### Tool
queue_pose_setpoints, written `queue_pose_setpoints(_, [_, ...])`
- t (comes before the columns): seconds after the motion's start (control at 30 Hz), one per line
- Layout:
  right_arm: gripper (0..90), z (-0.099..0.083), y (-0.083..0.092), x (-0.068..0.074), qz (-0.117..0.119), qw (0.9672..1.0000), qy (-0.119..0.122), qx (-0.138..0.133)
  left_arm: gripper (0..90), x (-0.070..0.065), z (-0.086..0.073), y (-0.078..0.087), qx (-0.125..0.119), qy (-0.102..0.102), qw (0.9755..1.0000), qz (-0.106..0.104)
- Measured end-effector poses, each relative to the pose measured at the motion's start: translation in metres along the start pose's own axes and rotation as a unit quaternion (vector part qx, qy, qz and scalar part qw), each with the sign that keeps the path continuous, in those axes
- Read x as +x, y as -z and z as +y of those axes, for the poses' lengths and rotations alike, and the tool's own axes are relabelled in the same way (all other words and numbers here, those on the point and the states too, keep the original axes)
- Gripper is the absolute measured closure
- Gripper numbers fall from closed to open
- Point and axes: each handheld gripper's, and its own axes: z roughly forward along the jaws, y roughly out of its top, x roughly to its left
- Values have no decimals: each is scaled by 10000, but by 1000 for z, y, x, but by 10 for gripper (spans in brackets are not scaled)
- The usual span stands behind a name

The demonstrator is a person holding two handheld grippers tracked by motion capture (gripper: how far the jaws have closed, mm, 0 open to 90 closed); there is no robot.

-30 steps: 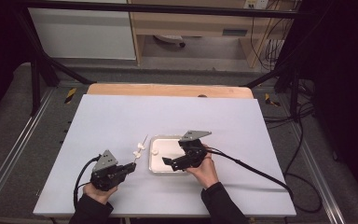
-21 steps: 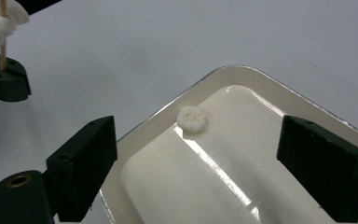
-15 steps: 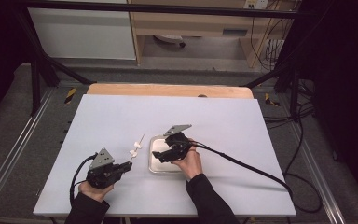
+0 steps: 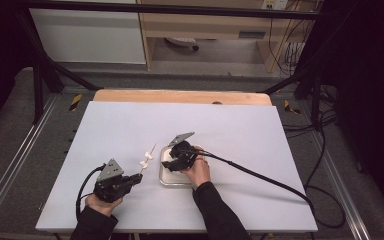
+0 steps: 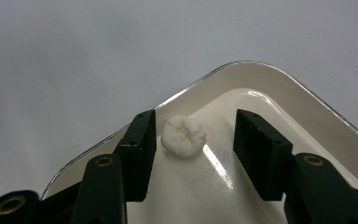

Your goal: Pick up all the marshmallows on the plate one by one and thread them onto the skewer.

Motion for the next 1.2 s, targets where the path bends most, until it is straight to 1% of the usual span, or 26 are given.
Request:
queue_pose_setpoints(0.07, [515, 0, -2, -1, 95, 9999, -12, -58, 880, 0, 0, 0, -2, 0, 10000, -1])
queue_pose_setpoints(0.17, [535, -1, -3, -1, 147, 9999, -14, -81, 880, -1, 0, -1, -4, -1, 10000, 1])
queue_pose_setpoints(0.23, [553, -1, -4, -1, 156, 9998, 71, -94, 879, 0, 0, -1, -1, 4, 10000, 0])
queue_pose_setpoints(0.37, [658, -2, -5, 0, 247, 9996, 8, -118, 880, -1, 0, -1, 3, 2, 10000, 4])
queue_pose_setpoints(0.4, [668, -2, -5, 0, 258, 9996, -6, -115, 880, -1, 0, -1, 3, -6, 10000, 5])
queue_pose_setpoints(0.63, [728, -3, -4, 1, 109, 9999, 13, -129, 880, -2, 0, -2, 15, -35, 10000, 1])
queue_pose_setpoints(0.67, [732, -3, -3, 2, 81, 9999, -40, -136, 880, -3, 0, -2, 18, -33, 10000, 2])
queue_pose_setpoints(0.73, [741, -3, -1, 2, 13, 9999, -64, -126, 880, -3, 0, -2, 12, -54, 10000, -7])
queue_pose_setpoints(0.83, [748, -1, 7, 3, 36, 9997, -104, -214, 880, -5, 0, -2, -5, -70, 10000, -8])
queue_pose_setpoints(0.9, [749, 1, 15, 4, 102, 9995, -112, -281, 880, -6, 0, -2, -16, -75, 10000, -30])
queue_pose_setpoints(0.97, [751, 3, 24, 5, 149, 9989, -84, -433, 880, -7, 0, -2, -17, -100, 9999, -34])
queue_pose_setpoints(1.07, [755, 3, 41, 4, 305, 9970, -205, -684, 880, -9, 0, -3, -34, -103, 9999, -57])
queue_pose_setpoints(1.2, [759, 1, 63, 4, 425, 9940, -298, -959, 880, -13, 0, -5, -53, -149, 9998, -107])
